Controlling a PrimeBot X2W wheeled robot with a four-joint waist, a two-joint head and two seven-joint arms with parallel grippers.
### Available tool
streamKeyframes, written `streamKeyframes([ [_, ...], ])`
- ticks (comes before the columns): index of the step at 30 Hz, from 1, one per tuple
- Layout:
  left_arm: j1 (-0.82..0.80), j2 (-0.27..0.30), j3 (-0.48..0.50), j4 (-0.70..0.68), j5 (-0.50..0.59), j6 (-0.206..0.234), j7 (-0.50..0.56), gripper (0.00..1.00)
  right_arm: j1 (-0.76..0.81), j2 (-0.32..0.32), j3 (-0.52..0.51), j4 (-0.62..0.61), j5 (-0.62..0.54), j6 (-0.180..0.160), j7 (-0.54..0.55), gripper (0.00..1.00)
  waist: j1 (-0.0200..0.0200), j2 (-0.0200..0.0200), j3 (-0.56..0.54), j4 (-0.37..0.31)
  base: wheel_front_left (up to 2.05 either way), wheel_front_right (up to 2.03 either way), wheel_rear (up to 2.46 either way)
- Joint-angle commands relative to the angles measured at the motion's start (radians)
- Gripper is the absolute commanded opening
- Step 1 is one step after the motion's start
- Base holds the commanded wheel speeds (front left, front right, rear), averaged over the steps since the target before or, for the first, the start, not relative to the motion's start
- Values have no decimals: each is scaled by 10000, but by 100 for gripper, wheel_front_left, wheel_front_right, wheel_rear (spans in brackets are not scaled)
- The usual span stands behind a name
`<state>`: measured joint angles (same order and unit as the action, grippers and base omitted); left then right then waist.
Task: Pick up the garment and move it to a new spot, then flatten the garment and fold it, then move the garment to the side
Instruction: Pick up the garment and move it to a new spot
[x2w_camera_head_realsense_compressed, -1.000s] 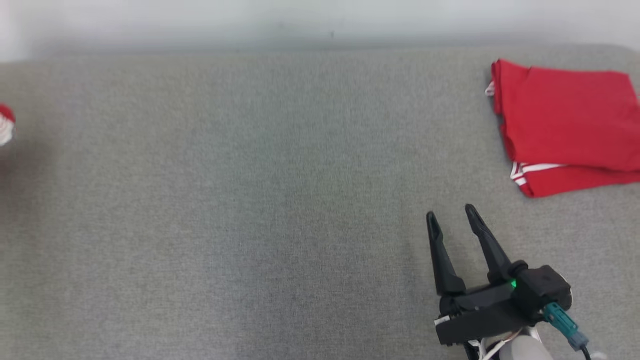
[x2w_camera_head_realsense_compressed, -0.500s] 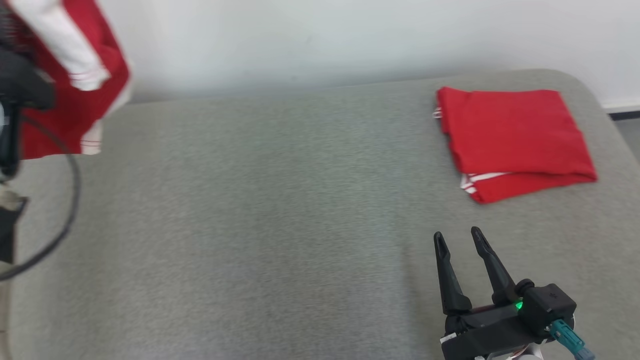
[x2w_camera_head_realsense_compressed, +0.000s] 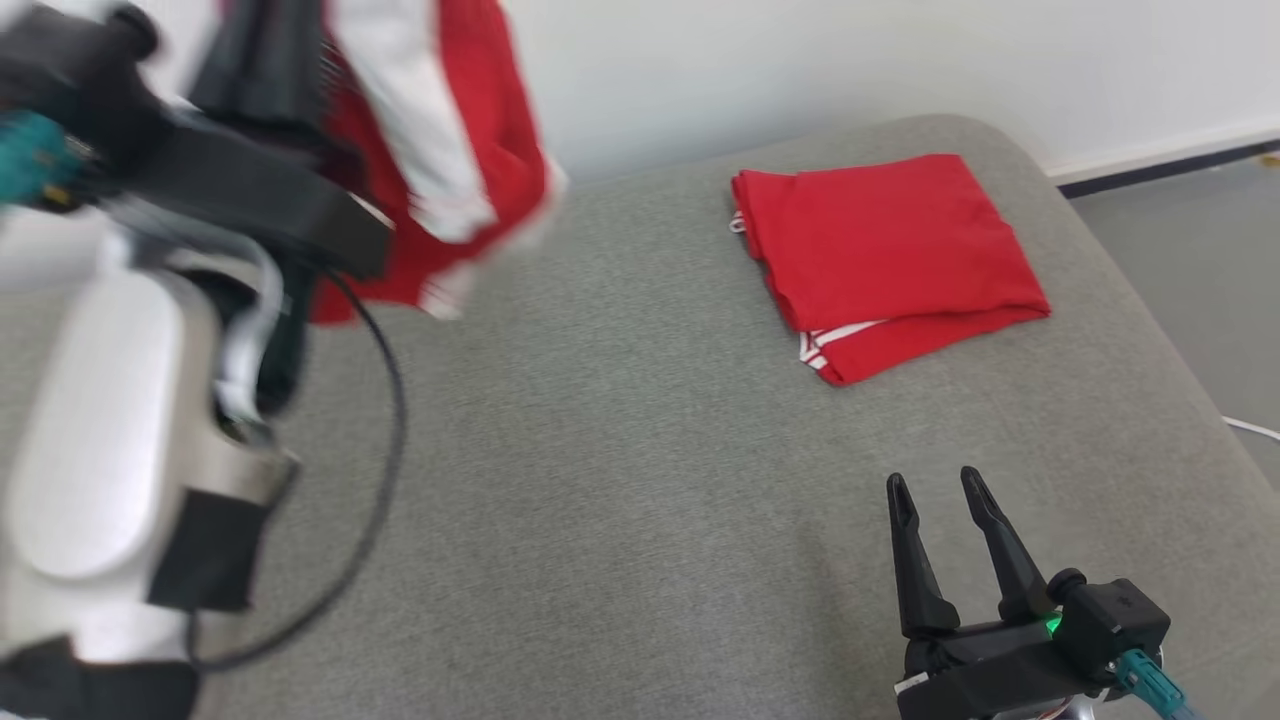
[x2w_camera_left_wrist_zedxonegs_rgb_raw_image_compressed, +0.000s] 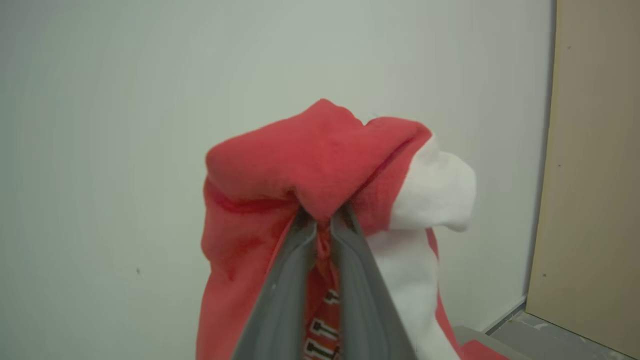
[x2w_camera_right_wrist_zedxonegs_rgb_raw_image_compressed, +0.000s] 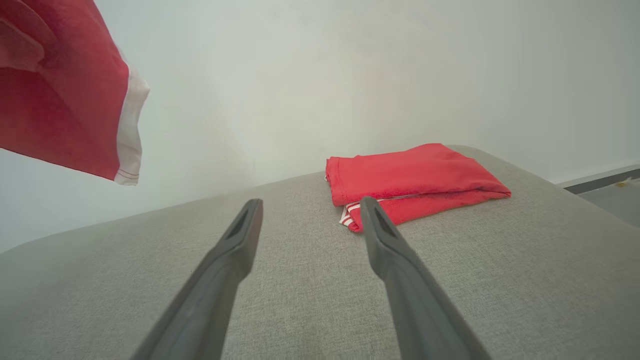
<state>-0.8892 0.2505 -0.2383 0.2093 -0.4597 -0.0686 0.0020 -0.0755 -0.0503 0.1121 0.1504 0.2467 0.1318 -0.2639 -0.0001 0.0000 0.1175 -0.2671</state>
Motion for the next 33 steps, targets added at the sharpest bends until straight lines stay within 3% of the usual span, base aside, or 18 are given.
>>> streamKeyframes([
  [1,384,-176,-76,-148,-136,63,26,0,174,1,-36,50,71,-18,-5,100,1,0,-3,-132,0,0,0],
  [10,2357,-479,-562,644,-257,113,-394,0,-70,0,-3,191,26,-18,-5,100,1,0,130,43,0,0,0],
  [17,3498,-516,-918,2730,-225,-118,-1188,0,-288,0,192,387,32,-18,-5,100,1,0,227,31,0,0,0],
  [24,3418,-763,-1250,4219,-161,-323,-1870,3,-346,-2,270,454,-31,-18,-5,100,1,0,172,30,0,0,0],
  [25,3322,-815,-1303,4341,-146,-367,-1980,77,-356,-5,225,459,-43,-18,-5,100,1,0,150,62,0,0,0],
  [26,3244,-855,-1355,4422,-119,-362,-2067,100,-356,-5,179,467,-58,-18,-5,100,1,0,115,99,0,0,0],
  [33,3138,-993,-1598,4444,-33,-466,-2421,100,17,0,-28,481,-134,-18,-5,100,1,0,-277,608,0,0,0],
])
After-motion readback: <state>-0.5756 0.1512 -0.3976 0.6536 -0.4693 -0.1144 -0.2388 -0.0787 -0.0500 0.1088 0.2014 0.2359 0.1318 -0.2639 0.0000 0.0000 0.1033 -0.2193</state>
